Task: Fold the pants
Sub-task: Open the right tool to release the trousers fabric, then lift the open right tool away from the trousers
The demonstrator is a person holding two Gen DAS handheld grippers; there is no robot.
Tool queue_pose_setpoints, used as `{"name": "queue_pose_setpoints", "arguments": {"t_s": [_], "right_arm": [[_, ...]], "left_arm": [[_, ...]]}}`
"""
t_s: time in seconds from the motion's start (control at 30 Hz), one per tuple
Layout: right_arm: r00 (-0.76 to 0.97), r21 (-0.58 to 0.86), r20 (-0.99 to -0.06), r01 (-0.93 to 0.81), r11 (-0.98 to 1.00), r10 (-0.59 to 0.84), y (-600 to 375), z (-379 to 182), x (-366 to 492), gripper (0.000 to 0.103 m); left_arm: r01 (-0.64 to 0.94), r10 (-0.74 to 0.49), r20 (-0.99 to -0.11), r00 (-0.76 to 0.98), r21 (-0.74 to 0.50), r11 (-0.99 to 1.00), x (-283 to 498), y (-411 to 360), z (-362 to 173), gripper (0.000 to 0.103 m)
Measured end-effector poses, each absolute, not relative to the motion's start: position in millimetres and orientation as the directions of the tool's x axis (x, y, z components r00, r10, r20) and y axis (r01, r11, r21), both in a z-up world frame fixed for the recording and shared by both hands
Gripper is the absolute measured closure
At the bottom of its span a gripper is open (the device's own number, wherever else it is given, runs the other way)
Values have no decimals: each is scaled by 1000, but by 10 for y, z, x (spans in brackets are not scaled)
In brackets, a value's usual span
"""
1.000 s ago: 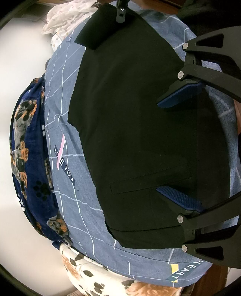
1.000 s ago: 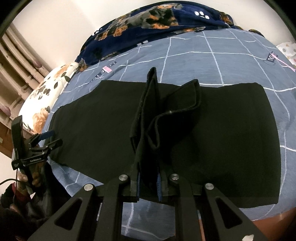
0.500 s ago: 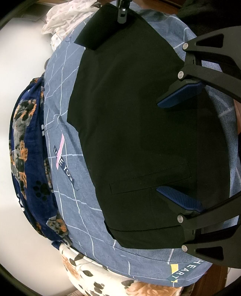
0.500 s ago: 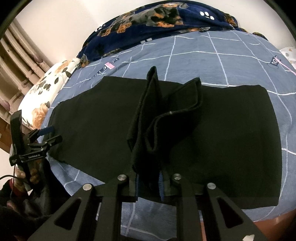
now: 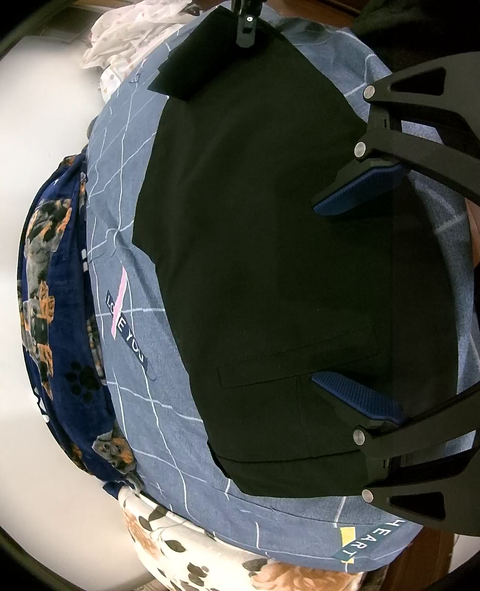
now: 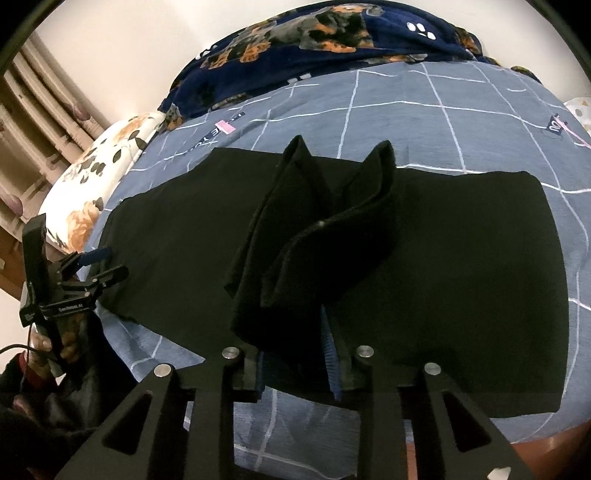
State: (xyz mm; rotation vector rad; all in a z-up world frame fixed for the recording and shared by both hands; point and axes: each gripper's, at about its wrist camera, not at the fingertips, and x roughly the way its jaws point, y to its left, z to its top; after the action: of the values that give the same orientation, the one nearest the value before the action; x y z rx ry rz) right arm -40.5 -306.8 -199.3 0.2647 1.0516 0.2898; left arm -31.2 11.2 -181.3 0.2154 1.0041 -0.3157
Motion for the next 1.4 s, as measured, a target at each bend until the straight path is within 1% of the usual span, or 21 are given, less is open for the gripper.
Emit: {"name": "queue_pose_setpoints", "arguments": {"t_s": [0.07,0.17,0.33,0.47,0.67,0.73,0.8,0.87,0.9,0.97,1.03,1.1,1.13,1.17,1.23,1.4], "right_arm": [[463,351,-809,-110,930,361,-3065,-1996,-404,75],[462,371,-801,-116,921,381,-3067,-1992,-401,69],[449,421,-779,-143,896,438,-3020,-1981,-404,46],[432,446,-769,-167,879,472,-2962,-1995,-408,36],[412,556,-710,-168,814,571,-3009,-2017,-407,34],[412,630,-660,-152,761,628,-3081,-2021,-402,34],[447,729,-570,-113,675,690,-3263,-2003,-396,34],[509,782,-503,-77,619,699,-3464,-1973,-416,34],[557,808,-468,-45,587,686,-3626,-1962,-441,35],[634,831,-440,19,556,636,-3896,-1960,-504,49],[704,837,-434,86,540,562,-4190,-1941,-586,76],[769,832,-454,185,523,451,-4549,-1918,-724,85],[783,830,-463,218,514,415,-4690,-1921,-769,88],[788,832,-465,233,504,404,-4817,-1937,-788,88],[775,813,-500,266,518,388,-4950,-1968,-787,89],[747,779,-539,267,567,389,-5023,-2020,-639,90]], "left_arm": [[356,-159,-853,498,34,934,-311,112,-1812,16],[357,-160,-852,499,34,934,-313,111,-1811,16],[356,-158,-853,497,34,934,-311,113,-1812,16],[356,-160,-852,498,33,934,-314,110,-1814,16],[356,-159,-852,499,34,934,-313,110,-1810,16],[356,-158,-852,499,35,934,-315,108,-1808,16],[356,-159,-851,501,35,934,-315,107,-1807,16],[356,-160,-849,503,35,934,-310,118,-1806,16],[356,-160,-849,504,35,934,-311,119,-1807,16],[357,-160,-848,505,37,933,-311,133,-1806,16],[357,-159,-847,507,39,933,-307,152,-1801,16],[355,-161,-848,506,35,934,-310,138,-1798,16],[354,-164,-848,503,29,935,-304,154,-1798,16],[354,-167,-848,502,26,935,-309,157,-1791,16],[354,-164,-848,503,29,935,-312,144,-1778,16],[358,-162,-852,498,32,933,-318,140,-1764,16]]}}
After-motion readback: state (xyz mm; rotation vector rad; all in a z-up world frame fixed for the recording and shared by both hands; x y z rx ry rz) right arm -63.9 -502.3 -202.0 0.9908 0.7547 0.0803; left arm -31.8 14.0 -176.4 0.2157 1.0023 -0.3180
